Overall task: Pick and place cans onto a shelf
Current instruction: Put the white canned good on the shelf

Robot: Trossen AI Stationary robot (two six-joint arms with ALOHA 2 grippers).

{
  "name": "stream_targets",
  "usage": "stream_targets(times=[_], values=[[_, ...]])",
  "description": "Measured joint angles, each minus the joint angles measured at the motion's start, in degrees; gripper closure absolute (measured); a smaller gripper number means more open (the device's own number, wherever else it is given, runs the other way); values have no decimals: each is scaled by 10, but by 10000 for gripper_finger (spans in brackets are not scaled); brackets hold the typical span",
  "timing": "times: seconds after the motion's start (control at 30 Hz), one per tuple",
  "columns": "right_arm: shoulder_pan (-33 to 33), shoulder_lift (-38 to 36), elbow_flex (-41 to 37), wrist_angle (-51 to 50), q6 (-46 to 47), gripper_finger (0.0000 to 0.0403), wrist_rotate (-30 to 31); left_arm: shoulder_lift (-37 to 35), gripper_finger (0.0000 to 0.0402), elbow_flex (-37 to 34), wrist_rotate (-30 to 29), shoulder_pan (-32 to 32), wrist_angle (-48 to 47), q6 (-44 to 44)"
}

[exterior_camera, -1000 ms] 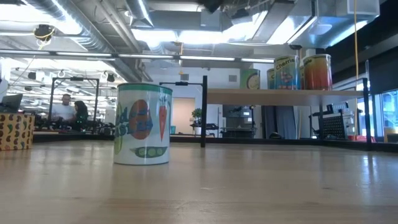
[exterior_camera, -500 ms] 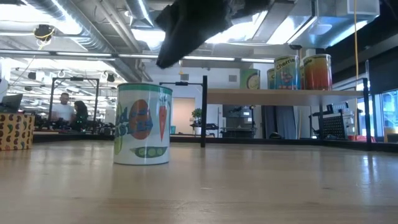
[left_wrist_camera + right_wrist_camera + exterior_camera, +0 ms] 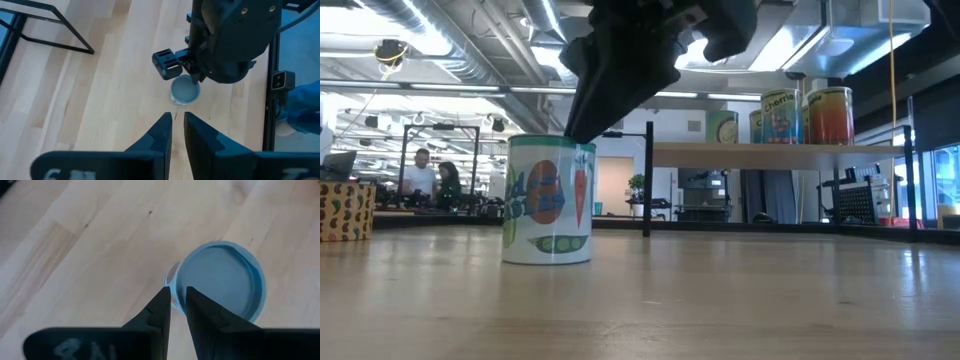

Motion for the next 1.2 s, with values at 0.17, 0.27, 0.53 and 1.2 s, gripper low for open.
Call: stream_targets(times=[0.17,0.27,0.53,1.2], values=[[-6,0,0,2,-1,340,0,0,360,0,0,0,0,0],[-10,0,0,5,-1,340,0,0,360,0,0,0,-1,0],[-13,0,0,4,1,340,-1,0,360,0,0,0,-1,4],[-14,25,21,-9,16,395,10,0,360,0,0,0,-24,4]])
